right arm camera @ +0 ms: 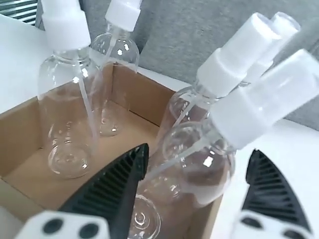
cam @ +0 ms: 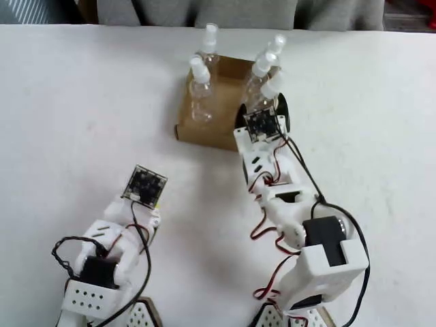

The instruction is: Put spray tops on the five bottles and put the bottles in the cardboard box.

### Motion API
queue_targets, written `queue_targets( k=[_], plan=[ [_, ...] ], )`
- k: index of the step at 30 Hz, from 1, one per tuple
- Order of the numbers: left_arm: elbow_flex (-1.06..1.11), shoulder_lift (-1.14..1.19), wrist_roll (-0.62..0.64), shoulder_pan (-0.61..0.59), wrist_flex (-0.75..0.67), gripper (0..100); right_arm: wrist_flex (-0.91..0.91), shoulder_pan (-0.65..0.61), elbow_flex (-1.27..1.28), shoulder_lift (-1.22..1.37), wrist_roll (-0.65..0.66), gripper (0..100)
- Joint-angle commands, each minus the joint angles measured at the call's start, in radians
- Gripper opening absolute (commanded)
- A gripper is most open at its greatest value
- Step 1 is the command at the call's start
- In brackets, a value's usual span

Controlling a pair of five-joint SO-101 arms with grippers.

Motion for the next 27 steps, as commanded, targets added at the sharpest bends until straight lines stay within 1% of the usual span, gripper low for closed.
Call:
queue_targets(
  k=[1, 5, 9, 12, 27],
  plan=[
    [-0.006, -0.008, -0.012, -0.013, 0.000, 3, 0.007, 0.001, 0.002, -0.079, -0.009, 27.2],
    [-0.006, -0.008, -0.012, -0.013, 0.000, 3, 0.079, 0.001, 0.015, -0.134, -0.012, 27.2],
    [-0.006, -0.008, -0.012, -0.013, 0.000, 3, 0.131, 0.001, 0.015, -0.176, -0.083, 27.2],
    [-0.006, -0.008, -0.012, -0.013, 0.000, 3, 0.165, 0.002, 0.015, -0.194, -0.086, 27.2],
    [-0.006, -0.008, -0.012, -0.013, 0.000, 3, 0.177, 0.002, 0.017, -0.197, -0.087, 27.2]
  ],
)
